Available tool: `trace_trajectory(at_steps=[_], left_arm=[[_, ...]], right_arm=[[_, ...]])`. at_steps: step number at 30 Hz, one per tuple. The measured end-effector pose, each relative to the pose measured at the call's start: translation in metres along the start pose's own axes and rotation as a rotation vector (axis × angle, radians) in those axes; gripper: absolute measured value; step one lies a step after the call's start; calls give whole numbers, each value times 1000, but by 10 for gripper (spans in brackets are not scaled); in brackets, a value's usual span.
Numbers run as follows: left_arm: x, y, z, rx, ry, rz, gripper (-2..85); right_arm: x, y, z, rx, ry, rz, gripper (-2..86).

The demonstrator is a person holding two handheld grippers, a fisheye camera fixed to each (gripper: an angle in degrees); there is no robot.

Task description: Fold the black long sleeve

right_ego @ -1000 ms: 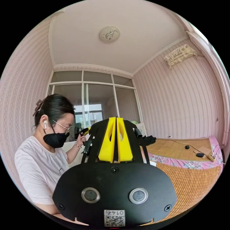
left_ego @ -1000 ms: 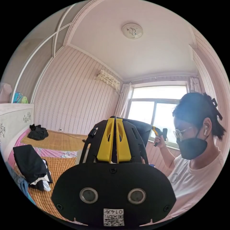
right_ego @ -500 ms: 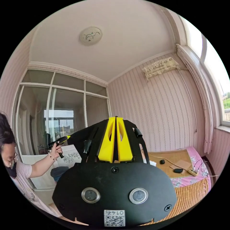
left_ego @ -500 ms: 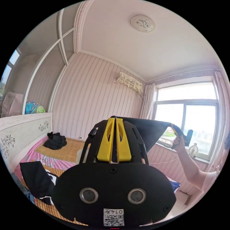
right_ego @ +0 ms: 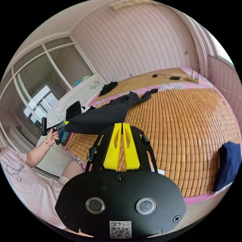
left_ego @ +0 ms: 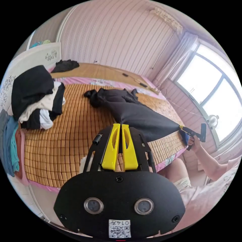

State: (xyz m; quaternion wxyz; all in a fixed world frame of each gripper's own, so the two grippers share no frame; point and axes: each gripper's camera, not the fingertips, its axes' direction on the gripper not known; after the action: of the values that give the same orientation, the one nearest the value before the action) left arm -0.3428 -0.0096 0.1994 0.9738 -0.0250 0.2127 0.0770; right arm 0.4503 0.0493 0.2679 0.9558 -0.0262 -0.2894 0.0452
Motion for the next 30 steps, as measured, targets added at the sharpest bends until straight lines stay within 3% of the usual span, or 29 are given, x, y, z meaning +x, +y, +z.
trace_trajectory(at_steps=[2,7,18,22,26,30], left_arm=[[-12,31,57,-150,-20,-55,-8],[-18,72,108,-296,-26,-109,-7],[-2,84,128,-360,-32,-63,12],[1,74,132,-395,-133,-19,42],[2,28,126,-305,-198,77,20],[20,-60,174,-214,-134,195,-6]], right_arm=[[18,23,34,-104,21,81,0],[14,60,62,-289,41,70,1],[-33,87,77,-537,62,-72,8],[-43,81,90,-596,215,-142,32],[-38,34,92,-544,276,-244,67],[-26,-90,127,-371,302,-278,71]])
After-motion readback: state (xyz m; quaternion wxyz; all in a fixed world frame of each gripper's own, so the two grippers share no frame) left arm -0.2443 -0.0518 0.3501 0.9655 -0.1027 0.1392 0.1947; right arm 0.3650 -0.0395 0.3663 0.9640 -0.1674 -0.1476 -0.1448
